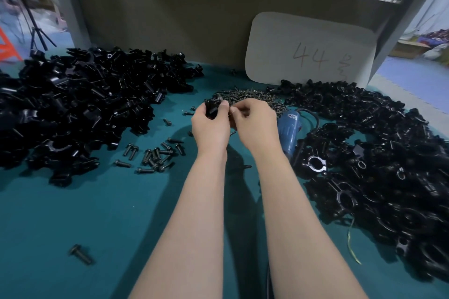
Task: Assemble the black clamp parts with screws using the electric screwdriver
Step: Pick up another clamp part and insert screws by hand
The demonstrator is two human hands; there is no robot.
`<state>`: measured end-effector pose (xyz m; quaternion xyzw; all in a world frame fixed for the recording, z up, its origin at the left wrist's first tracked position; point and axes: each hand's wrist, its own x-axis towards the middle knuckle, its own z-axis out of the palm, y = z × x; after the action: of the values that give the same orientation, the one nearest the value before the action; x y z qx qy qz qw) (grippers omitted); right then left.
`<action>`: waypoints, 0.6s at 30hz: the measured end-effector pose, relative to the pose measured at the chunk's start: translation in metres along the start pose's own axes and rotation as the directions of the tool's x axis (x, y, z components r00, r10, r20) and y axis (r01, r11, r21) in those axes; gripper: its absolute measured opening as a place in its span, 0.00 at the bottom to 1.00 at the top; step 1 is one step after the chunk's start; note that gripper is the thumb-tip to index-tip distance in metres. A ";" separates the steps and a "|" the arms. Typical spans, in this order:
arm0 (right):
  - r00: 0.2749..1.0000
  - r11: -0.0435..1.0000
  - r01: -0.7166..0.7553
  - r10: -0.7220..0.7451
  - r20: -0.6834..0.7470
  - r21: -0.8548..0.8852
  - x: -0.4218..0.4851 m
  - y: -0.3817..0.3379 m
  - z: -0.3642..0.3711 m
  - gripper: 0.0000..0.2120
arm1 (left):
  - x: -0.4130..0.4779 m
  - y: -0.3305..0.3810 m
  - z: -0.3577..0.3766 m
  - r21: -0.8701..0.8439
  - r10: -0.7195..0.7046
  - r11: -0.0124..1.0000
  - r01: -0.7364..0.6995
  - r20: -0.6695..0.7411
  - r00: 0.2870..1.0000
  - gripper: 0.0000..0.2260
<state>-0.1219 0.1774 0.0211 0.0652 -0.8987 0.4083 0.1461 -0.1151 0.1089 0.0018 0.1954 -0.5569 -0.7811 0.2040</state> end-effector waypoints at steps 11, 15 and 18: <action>0.999 0.990 -0.017 0.023 0.044 -0.140 -0.003 0.005 0.003 0.19 | -0.002 -0.003 0.007 0.140 0.088 0.987 -0.082 -0.034 0.996 0.09; 0.994 0.994 -0.007 0.018 0.105 -0.110 -0.001 0.002 -0.007 0.16 | -0.001 -0.005 0.006 0.129 0.089 0.988 -0.084 -0.035 0.995 0.05; 0.988 0.994 -0.018 0.034 0.148 -0.111 0.001 -0.001 -0.012 0.10 | -0.001 -0.005 0.006 0.152 0.083 0.985 -0.077 -0.034 0.996 0.07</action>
<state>-0.1201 0.1857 0.0289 0.0757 -0.9290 0.3542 0.0765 -0.1177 0.1155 -0.0011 0.2035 -0.6174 -0.7239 0.2310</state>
